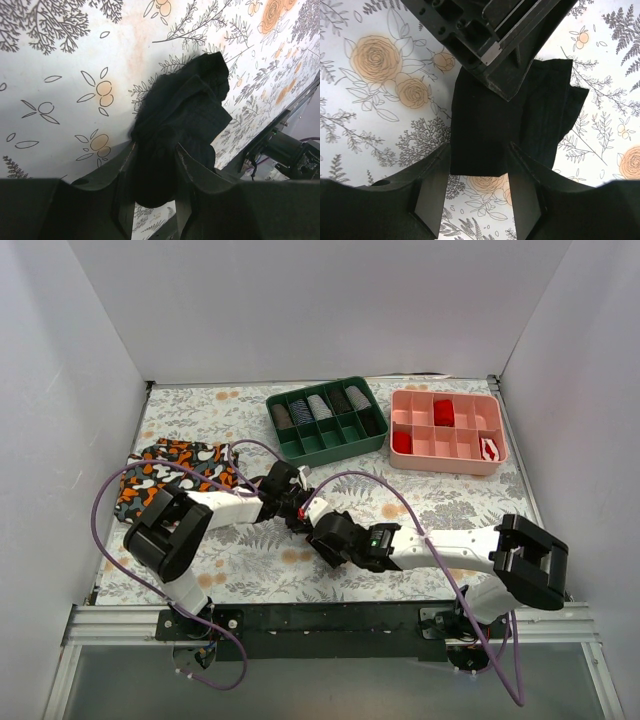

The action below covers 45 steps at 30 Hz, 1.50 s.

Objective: Roll the underwear
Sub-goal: Roll the underwear to the center of the board.

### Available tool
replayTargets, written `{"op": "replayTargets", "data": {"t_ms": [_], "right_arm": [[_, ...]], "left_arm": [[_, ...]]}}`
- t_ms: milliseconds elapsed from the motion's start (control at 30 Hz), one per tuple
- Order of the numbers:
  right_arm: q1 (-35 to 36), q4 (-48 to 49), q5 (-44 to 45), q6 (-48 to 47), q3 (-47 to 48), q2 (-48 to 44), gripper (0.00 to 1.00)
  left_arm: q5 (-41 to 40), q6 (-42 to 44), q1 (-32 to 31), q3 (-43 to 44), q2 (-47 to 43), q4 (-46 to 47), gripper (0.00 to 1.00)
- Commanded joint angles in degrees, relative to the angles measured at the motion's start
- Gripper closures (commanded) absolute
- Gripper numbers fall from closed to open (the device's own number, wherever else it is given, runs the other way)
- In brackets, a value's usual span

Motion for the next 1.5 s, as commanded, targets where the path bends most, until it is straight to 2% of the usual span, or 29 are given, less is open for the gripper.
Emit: {"op": "replayTargets", "data": {"t_ms": [0, 200, 500, 667, 933, 1033, 1233, 1267, 1367, 1467], "right_arm": [[1.1, 0.1, 4.0, -1.5, 2.2, 1.4, 0.44], [2.2, 1.5, 2.7, -0.6, 1.5, 2.4, 0.41], [3.2, 1.0, 6.8, 1.8, 0.4, 6.0, 0.36], [3.2, -0.4, 11.8, 3.3, -0.2, 8.3, 0.36], [3.2, -0.3, 12.2, 3.9, -2.2, 11.2, 0.40], [3.4, 0.9, 8.7, 3.6, -3.3, 11.6, 0.46], [3.7, 1.6, 1.9, 5.5, -5.1, 11.9, 0.70], [3.8, 2.2, 1.1, 5.6, -5.4, 11.7, 0.75], [3.7, 2.9, -2.0, 7.3, -6.7, 9.8, 0.81], [3.1, 3.8, -4.9, 10.1, -8.5, 7.6, 0.82]], "left_arm": [[-4.0, 3.6, -0.9, -2.9, 5.3, -12.6, 0.79], [-3.5, 4.0, -0.9, -2.2, 6.0, -12.8, 0.79], [-2.4, 4.2, -0.9, -1.0, 6.4, -13.2, 0.78], [-1.6, 4.3, -0.8, -1.0, 6.4, -13.3, 0.78], [-0.8, 4.9, -0.8, -1.5, 7.0, -13.1, 0.78], [-0.7, 5.0, -0.8, -1.5, 7.3, -12.8, 0.78], [-1.7, 4.7, -0.7, -1.1, 6.9, -13.2, 0.76], [-2.0, 4.7, -0.7, -0.9, 6.6, -13.3, 0.74], [-3.6, 4.5, -0.3, -0.3, 5.1, -14.1, 0.68], [-5.5, 3.8, 0.6, 0.4, 3.3, -14.8, 0.53]]}}
